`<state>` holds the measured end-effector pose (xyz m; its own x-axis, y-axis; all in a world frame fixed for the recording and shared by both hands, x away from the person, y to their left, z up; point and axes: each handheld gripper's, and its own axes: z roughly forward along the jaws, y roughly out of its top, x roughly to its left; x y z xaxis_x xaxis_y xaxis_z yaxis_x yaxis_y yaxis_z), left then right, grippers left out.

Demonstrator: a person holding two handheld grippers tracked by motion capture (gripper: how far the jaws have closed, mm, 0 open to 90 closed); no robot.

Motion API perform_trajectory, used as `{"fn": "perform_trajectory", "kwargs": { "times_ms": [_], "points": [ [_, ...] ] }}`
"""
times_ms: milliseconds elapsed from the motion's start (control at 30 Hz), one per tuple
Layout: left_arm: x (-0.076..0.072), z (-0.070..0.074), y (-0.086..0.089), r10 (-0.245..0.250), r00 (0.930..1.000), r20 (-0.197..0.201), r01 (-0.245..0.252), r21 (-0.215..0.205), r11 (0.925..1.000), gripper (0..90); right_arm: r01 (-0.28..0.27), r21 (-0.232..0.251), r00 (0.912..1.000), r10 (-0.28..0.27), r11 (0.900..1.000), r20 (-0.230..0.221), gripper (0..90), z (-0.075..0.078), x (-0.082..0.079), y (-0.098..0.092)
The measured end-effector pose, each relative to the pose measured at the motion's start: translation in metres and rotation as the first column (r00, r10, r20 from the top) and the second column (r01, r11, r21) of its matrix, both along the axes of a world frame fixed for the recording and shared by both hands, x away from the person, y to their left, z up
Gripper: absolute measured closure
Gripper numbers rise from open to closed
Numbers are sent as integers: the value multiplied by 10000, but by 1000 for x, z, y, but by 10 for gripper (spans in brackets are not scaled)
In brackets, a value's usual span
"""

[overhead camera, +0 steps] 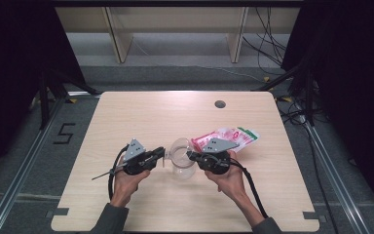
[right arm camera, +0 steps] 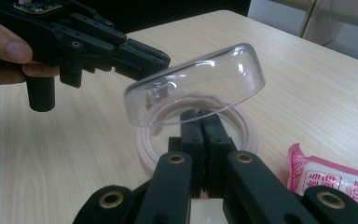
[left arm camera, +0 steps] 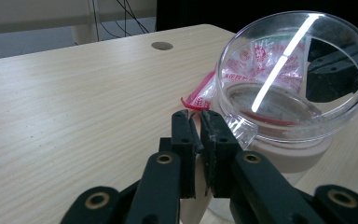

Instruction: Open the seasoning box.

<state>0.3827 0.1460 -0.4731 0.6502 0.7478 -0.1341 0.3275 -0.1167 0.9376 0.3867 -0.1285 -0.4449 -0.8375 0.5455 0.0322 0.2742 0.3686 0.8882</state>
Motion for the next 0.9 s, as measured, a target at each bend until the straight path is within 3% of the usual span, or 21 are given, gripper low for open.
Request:
{"fn": "perform_trajectory", "kwargs": {
  "times_ms": [33, 100, 167, 200, 267, 333, 433, 500, 567, 633, 733, 900],
  "points": [
    [0, 2, 2, -15, 10000, 86, 14, 65, 10000, 809, 110, 43, 9997, -109, 9999, -225, 900, 1, -2, 1],
    [-2, 4, 7, 44, 9997, 227, -46, 113, 9999, 778, 49, -31, 10000, -49, 10000, -55, 900, 2, 0, 1],
    [-6, 6, 12, 144, 9999, 88, -146, 155, 9998, 744, 76, 6, 9997, -76, 10000, 224, 900, 2, 0, 3],
    [-8, 6, 14, 80, 9998, 163, -85, 298, 9995, 724, 32, -94, 9994, -29, 10000, 358, 900, 3, 1, 2],
    [-14, 5, 17, 22, 10000, 67, -24, 413, 9991, 682, 85, -61, 9999, -85, 9999, 121, 900, 5, -2, 4],
    [-19, 2, 22, -44, 10000, 85, 37, 777, 9970, 642, -87, -122, 9991, 92, 9999, 412, 900, 8, -1, 5],
    [-29, -4, 28, -33, 9999, -170, 47, 813, 9967, 595, -1, -15, 10000, 1, 10000, 88, 899, 11, -3, 10],
    [-34, -7, 31, 96, 9993, -351, -68, 786, 9969, 564, -214, -37, 9984, 215, 9998, 519, 897, 12, -1, 13],
    [-37, -12, 34, 70, 9989, -457, -38, 712, 9975, 539, -209, -1, 9991, 209, 9998, 381, 895, 14, -3, 18],
    [-40, -14, 37, -16, 9981, -613, 59, 697, 9976, 514, -287, -54, 9978, 289, 9996, 601, 892, 16, -3, 22],
    [-43, -16, 41, -270, 9949, -967, 279, 74, 9996, 479, -260, 58, 9964, 255, 9996, 814, 892, 18, -4, 31],
    [-46, -17, 43, -259, 9952, -946, 281, 217, 9994, 452, -441, 9, 9944, 438, 9990, 960, 887, 20, -7, 44]
  ]
}}
